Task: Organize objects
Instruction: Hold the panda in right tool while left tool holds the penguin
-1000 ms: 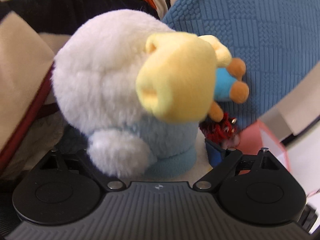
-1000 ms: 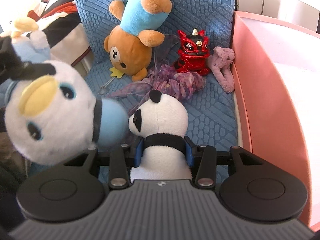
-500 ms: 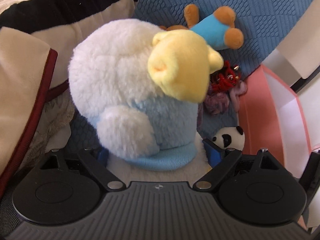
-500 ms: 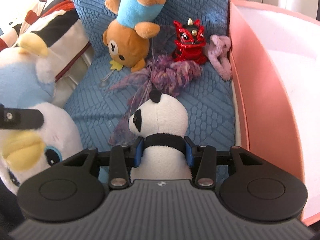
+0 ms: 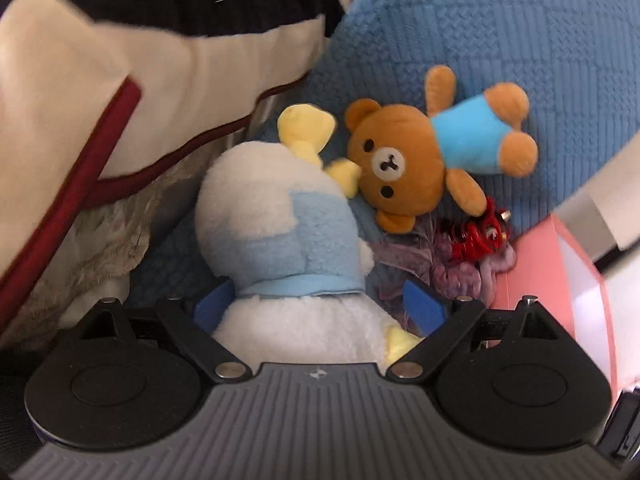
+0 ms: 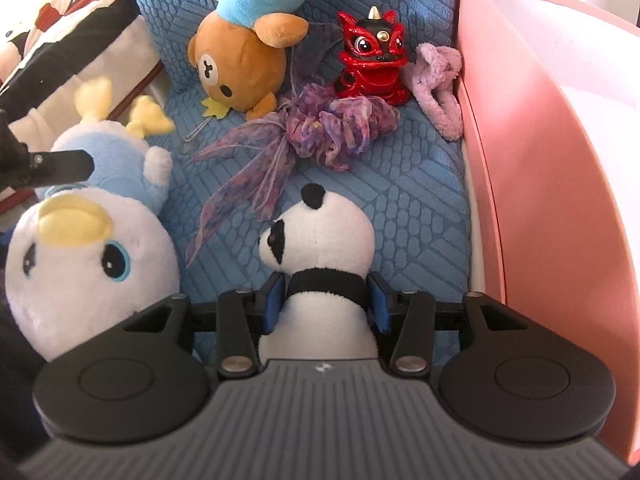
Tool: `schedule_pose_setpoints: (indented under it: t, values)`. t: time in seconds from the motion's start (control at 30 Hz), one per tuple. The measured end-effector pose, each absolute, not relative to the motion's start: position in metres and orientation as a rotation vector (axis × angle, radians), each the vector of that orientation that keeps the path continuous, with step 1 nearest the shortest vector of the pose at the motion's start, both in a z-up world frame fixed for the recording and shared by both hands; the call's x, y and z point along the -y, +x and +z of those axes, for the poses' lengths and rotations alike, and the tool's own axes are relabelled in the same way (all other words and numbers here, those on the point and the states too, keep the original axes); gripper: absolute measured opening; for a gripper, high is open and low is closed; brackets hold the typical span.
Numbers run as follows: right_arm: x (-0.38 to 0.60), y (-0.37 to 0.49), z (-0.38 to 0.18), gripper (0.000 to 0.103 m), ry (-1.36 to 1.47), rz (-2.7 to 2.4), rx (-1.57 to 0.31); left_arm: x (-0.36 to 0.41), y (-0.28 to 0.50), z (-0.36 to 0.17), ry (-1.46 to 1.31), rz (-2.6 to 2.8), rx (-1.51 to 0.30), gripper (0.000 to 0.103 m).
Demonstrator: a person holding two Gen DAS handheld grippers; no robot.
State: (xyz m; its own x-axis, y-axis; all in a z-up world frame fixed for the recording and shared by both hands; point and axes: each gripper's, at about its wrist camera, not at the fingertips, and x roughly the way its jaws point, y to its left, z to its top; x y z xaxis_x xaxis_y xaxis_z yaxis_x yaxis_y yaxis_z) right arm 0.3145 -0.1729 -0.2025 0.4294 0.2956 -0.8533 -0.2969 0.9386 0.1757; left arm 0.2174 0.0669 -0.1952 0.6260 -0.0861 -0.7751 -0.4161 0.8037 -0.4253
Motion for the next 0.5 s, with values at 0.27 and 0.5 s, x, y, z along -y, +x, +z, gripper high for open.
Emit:
schedule_pose_setpoints:
  t: [0.27,0.5]
  values:
    - [0.171,0.308,-0.205,0.052,-0.014,0.370,-1.066,-0.070,0.225,-0.206,-0.617,0.256,-0.934,0.101]
    - [0.164,0.308,-0.205,0.043,-0.051,0.383,-1.044,-0.073,0.238,-0.216,-0.604,0.240,-0.994,0.102]
